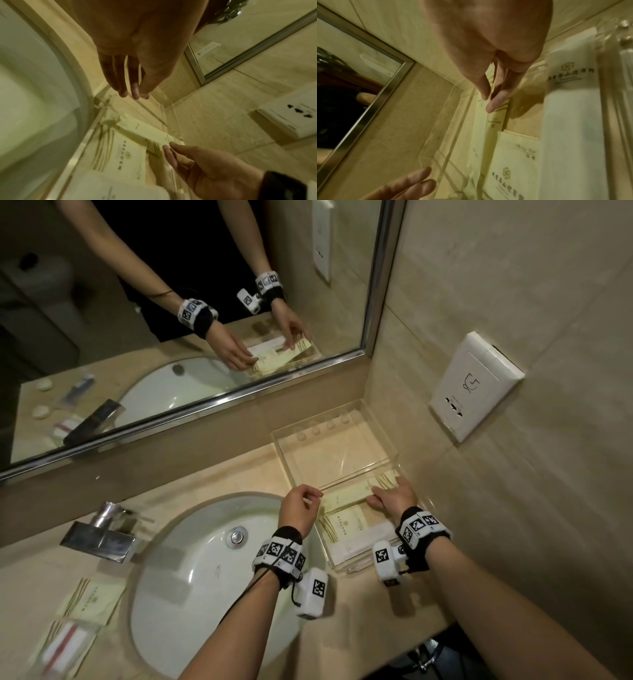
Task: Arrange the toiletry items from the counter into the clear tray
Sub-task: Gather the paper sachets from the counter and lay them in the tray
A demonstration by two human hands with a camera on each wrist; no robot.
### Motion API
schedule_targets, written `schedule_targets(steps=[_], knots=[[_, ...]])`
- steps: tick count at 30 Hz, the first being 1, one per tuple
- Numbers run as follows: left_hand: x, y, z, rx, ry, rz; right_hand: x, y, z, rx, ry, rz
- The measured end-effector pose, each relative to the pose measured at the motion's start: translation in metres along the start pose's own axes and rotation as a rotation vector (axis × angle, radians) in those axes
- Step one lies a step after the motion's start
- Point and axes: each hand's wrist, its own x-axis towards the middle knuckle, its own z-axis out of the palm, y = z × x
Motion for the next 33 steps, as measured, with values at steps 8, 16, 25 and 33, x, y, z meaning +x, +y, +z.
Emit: schedule_targets(steps=[8, 16, 25, 33], knots=[[-0.008, -0.017, 0.002, 0.173, -0.068, 0.038, -0.051, -0.024, 0.005, -0.476, 0.101, -0.158], [-0.009, -0.025, 0.012, 0.362, -0.192, 0.190, -0.053, -0.020, 0.004, -0.565, 0.107, -0.278], [-0.010, -0.028, 0.019, 0.643, -0.361, 0.124, -0.052, -0.018, 0.002, -0.587, 0.085, -0.286], [-0.010, -0.029, 0.018, 0.623, -0.353, 0.097, -0.051, -0.019, -0.005, -0.592, 0.036, -0.322]])
